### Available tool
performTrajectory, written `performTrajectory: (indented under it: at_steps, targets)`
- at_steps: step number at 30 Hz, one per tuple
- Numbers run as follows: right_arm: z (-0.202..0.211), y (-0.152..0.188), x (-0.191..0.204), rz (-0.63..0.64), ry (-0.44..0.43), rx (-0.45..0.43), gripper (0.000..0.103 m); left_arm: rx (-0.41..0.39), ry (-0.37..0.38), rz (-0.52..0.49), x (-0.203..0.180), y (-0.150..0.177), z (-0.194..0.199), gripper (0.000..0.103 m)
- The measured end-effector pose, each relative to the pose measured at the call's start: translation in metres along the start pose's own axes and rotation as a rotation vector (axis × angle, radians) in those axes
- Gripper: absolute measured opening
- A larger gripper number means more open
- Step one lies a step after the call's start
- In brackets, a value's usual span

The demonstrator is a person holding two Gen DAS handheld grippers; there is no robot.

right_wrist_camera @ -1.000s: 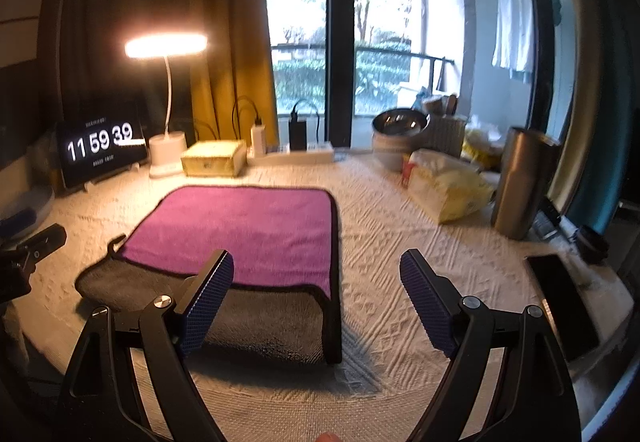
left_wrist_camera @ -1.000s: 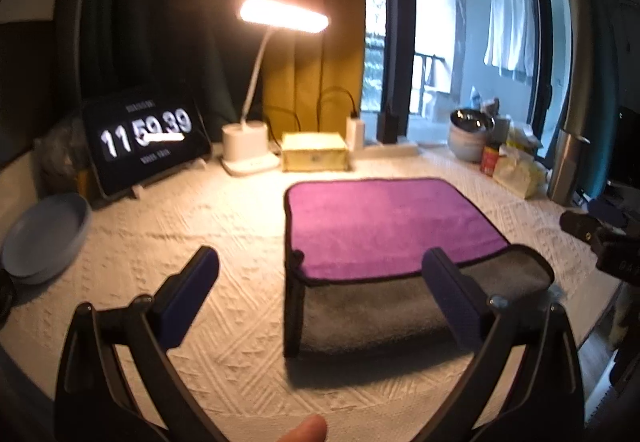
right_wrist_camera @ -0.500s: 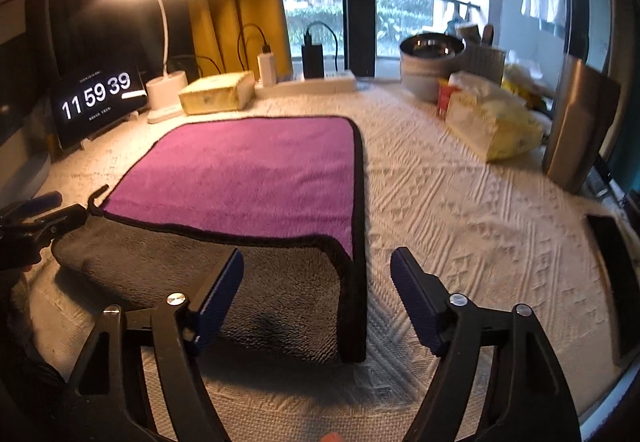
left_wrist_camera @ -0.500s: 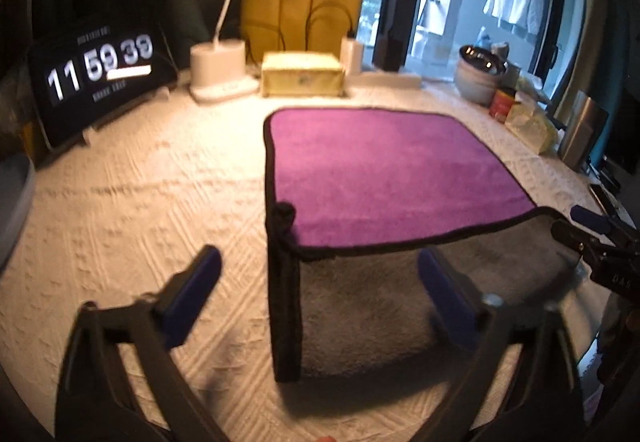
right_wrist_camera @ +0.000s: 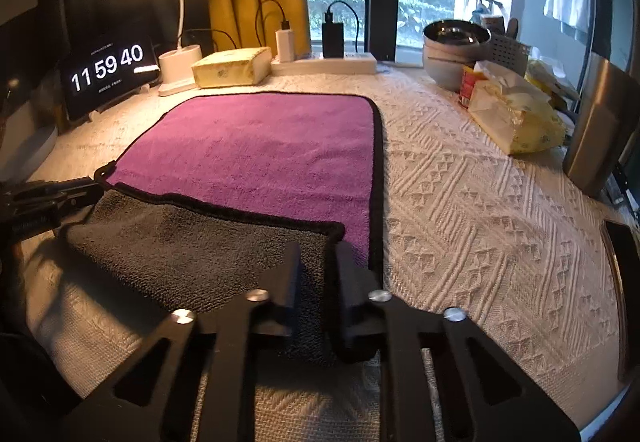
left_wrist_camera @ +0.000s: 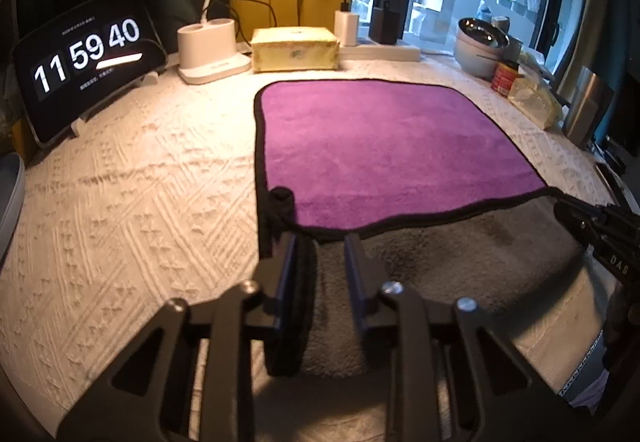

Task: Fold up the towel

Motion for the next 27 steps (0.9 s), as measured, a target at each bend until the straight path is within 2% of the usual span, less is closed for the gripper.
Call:
performTrajectory:
  at_steps: [1,4,18,27]
  targets:
    - [0.002,0.000,0.000,0.000,0.002,-0.011,0.007,-0.010,-0.007,-0.009,-0.001,0.000,0.002,0.017]
    - [0.007,-0.001,0.001,0.008,-0.005,-0.035,0.005,-0.020,-0.006,-0.030,-0.003,0.002,0.006,0.011]
    - [0.037,-0.015,0.008,0.043,-0.002,-0.127,0.005,-0.123,0.036,-0.042,-0.005,-0.002,0.037,0.008]
    - [0.047,-0.030,0.009,0.058,0.004,-0.176,0.005,-0.186,0.023,-0.051,-0.003,-0.015,0.052,0.008]
Point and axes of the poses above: each gripper's, at about its wrist camera, not at the fingertips, and z roughly against the way its jaws point, x to its left, y to its underside, the point moved 2 cm from there along -z, roughly the way its jaws point, and after that the axes turned 6 degrees about -z, right-handed, at the moved point
